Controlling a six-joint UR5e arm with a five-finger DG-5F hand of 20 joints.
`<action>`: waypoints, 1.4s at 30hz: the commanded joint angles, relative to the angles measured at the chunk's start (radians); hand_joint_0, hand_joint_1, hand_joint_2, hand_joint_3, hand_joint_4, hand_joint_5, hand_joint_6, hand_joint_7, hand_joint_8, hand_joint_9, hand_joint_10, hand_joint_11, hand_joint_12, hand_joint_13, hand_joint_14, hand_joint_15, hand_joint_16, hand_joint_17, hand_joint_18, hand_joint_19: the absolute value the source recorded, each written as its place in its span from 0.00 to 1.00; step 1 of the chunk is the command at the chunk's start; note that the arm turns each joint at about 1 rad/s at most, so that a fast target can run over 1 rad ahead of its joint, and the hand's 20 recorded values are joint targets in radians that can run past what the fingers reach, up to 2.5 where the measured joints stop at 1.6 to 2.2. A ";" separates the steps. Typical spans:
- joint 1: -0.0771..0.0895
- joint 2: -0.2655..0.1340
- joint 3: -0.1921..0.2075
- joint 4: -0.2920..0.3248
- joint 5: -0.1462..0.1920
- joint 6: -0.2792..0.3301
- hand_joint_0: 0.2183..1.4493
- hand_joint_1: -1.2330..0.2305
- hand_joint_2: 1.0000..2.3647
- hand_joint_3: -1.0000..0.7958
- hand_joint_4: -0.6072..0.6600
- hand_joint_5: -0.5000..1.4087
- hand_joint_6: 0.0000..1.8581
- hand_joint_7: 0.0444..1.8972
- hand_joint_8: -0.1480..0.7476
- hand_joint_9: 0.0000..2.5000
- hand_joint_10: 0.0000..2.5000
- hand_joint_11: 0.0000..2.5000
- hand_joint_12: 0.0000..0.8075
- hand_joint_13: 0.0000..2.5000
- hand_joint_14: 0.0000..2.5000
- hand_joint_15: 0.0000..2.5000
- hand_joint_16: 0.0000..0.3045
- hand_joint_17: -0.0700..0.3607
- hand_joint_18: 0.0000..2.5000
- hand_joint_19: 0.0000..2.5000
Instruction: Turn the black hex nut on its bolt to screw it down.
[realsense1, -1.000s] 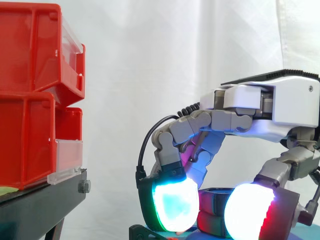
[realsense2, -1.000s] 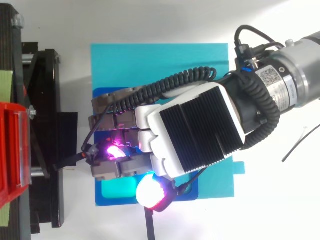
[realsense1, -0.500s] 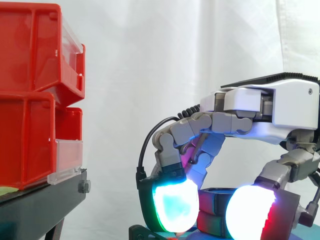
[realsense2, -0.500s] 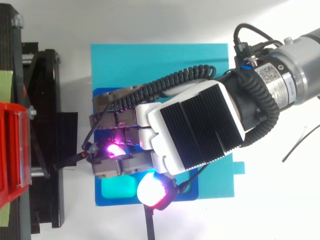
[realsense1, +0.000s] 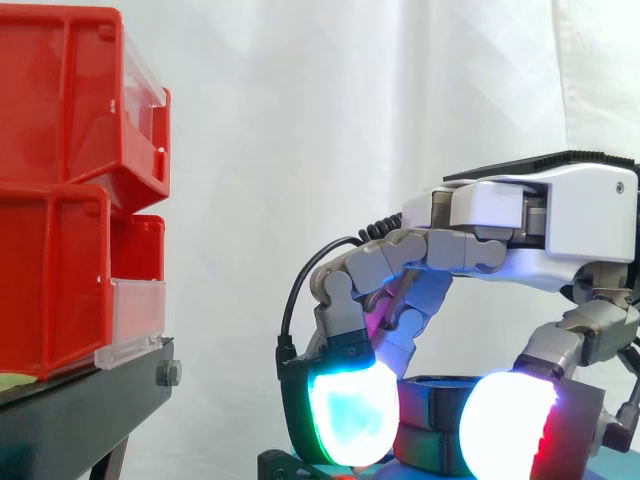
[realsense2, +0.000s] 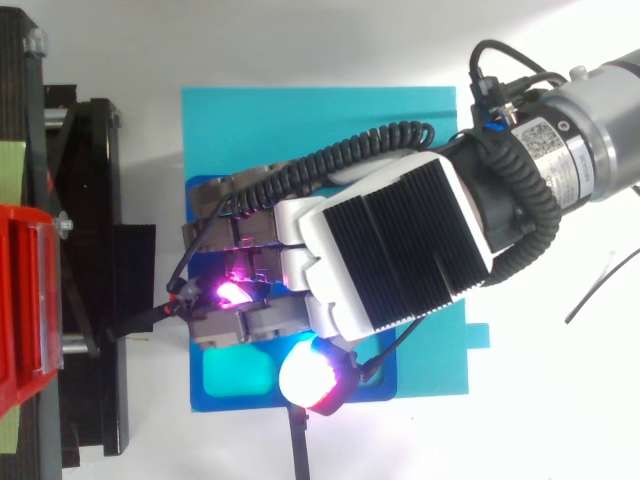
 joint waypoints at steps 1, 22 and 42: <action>-0.003 0.000 0.001 0.000 -0.005 0.000 0.27 0.47 0.00 0.28 0.67 0.24 0.30 0.66 0.49 0.43 0.00 0.14 0.38 0.35 0.00 0.09 0.12 0.35 0.31 0.15; -0.004 0.000 0.001 0.000 -0.008 0.001 0.23 0.56 0.00 0.28 0.68 0.24 0.31 0.64 0.51 0.43 0.00 0.14 0.40 0.36 0.00 0.09 0.13 0.37 0.31 0.14; -0.004 0.001 0.001 0.000 -0.035 0.009 0.22 0.54 0.00 0.28 0.71 0.21 0.27 0.45 0.51 0.40 0.00 0.11 0.45 0.34 0.00 0.09 0.16 0.42 0.30 0.15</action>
